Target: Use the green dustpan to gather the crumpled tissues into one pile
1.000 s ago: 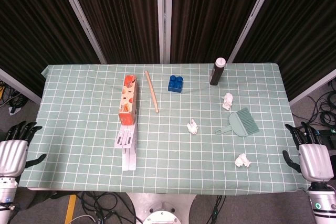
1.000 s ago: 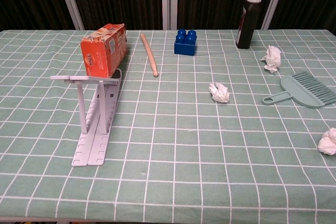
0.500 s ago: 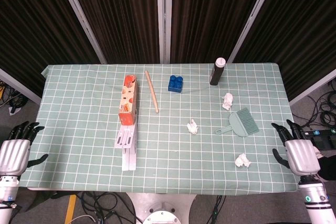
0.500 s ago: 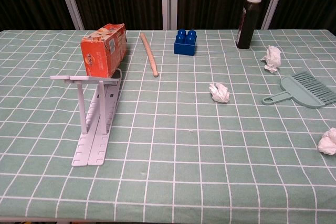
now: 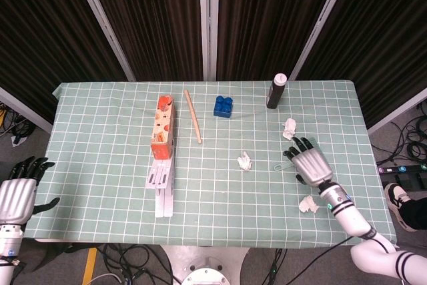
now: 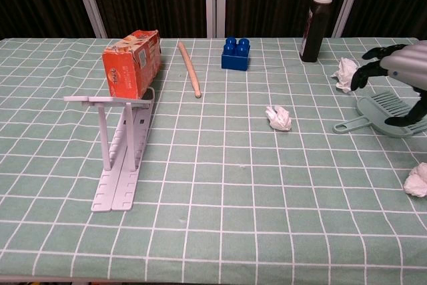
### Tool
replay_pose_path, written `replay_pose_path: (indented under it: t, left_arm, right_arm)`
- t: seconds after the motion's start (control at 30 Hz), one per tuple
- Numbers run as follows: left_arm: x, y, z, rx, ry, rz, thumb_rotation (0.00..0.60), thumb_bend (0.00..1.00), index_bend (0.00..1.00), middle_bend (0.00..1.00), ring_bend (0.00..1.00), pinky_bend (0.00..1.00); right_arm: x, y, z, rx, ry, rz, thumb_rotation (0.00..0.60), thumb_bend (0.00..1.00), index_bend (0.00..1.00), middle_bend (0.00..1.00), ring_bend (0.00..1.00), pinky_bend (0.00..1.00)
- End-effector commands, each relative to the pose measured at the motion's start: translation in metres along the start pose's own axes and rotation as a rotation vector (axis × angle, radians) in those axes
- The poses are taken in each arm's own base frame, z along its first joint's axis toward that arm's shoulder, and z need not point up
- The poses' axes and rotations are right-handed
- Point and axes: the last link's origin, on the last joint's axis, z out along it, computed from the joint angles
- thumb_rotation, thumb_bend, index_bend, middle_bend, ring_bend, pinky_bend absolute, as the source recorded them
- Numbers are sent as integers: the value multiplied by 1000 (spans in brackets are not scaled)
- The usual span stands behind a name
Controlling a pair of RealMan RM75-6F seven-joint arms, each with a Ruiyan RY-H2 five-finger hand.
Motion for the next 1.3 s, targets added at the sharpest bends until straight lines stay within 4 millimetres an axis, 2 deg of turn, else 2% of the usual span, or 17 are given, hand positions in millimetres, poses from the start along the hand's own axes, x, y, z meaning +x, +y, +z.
replay_pose_path:
  t: [0.03, 0.2, 0.9, 1.13, 1.3]
  left_arm:
    - [0, -1, 0, 3, -2, -2, 600, 1, 221, 167, 93, 144]
    - [-1, -2, -1, 7, -9, -8, 600, 1, 221, 167, 93, 144]
    - [-6, -6, -3, 13, -32, -28, 600, 1, 221, 167, 93, 144]
    - [-8, -7, -2, 16, -36, -33, 600, 1, 221, 168, 93, 144]
    - [-9, -8, -3, 21, -38, -37, 600, 1, 223, 167, 93, 144]
  right_arm:
    - [-9, -13, 22, 35, -28, -73, 600, 123, 329, 296, 40, 104]
    - [-18, -18, 31, 43, -37, -102, 600, 123, 373, 322, 41, 104]
    - [-40, -17, 43, 22, -40, -82, 600, 124, 439, 389, 42, 104]
    - [-42, -19, 47, 31, -53, -97, 600, 203, 449, 416, 52, 104]
    - [-44, -16, 46, 21, -54, -102, 600, 295, 508, 464, 88, 104]
